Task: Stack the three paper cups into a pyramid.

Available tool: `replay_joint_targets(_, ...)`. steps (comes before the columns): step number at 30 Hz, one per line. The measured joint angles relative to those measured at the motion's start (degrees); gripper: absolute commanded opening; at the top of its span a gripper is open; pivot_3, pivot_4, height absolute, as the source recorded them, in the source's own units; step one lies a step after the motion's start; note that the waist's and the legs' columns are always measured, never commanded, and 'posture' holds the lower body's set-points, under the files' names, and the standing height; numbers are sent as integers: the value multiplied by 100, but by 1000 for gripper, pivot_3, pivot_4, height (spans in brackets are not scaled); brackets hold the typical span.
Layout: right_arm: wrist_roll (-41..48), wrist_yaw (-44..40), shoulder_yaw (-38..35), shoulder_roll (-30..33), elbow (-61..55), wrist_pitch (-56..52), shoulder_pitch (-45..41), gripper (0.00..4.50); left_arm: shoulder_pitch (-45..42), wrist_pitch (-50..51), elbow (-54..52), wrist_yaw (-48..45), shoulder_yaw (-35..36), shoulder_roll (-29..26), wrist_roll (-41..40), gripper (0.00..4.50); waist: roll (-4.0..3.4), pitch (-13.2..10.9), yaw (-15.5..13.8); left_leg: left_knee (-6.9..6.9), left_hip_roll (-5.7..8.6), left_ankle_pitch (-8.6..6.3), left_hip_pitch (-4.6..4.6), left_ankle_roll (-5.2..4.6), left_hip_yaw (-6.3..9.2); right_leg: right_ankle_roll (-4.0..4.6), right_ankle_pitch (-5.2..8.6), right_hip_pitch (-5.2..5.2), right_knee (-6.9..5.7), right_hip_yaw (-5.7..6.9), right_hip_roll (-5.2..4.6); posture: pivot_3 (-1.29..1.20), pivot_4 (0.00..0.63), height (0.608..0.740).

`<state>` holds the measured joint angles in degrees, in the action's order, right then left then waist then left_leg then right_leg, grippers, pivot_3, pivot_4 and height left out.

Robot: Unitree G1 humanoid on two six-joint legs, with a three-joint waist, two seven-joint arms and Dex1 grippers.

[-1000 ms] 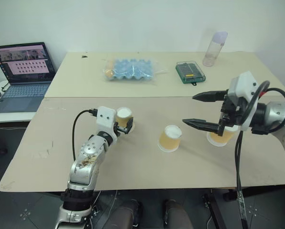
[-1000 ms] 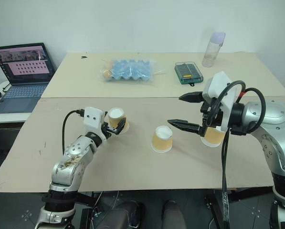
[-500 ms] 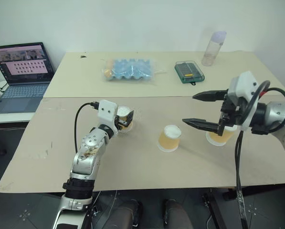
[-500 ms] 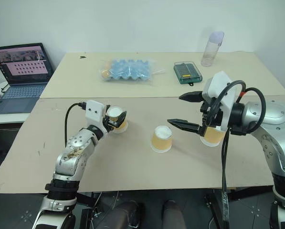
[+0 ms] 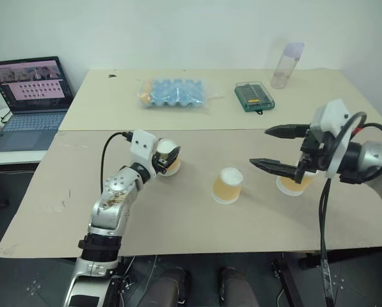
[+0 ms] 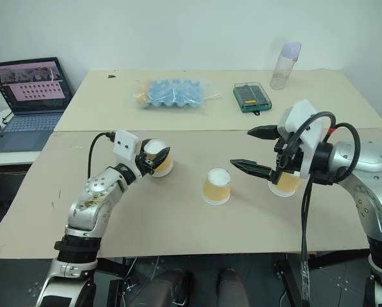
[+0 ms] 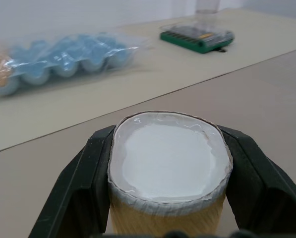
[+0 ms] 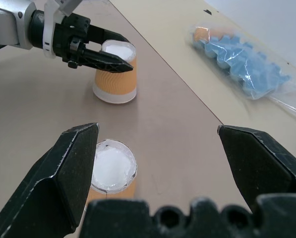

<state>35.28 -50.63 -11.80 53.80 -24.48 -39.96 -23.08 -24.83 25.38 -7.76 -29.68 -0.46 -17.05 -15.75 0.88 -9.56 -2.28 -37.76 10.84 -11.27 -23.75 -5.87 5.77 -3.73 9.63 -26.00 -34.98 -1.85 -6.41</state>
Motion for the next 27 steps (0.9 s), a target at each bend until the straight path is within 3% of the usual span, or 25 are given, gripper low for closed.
replay_joint_targets(4,111,141,-266,-51,-37,-100,400,4500,-80,-73,70,-1226,-102,-595,-369,2541,-2,1,0,1,-1,0,1,1,0,1,0,-3,-2,-1,3,0,150,740)
replay_joint_targets(10,226,228,-387,-86,-251,-172,691,4500,-436,-313,793,-2192,-339,-861,-428,2541,-2,1,2,0,-1,-1,2,-2,0,1,-1,-2,1,-1,1,0,150,740)
replay_joint_targets(20,504,371,-624,-109,-274,-302,889,4500,-853,-1006,1751,-3149,-934,-551,-284,2541,-1,1,1,0,-1,-2,-2,-4,0,1,-1,13,2,-2,-2,0,150,740)
replay_joint_targets(27,556,484,-699,-108,-321,-313,917,4500,-863,-1078,1830,-3243,-1090,-283,-212,2541,-1,1,10,0,-1,-2,-4,-4,0,1,-1,15,1,-3,-2,0,150,740)
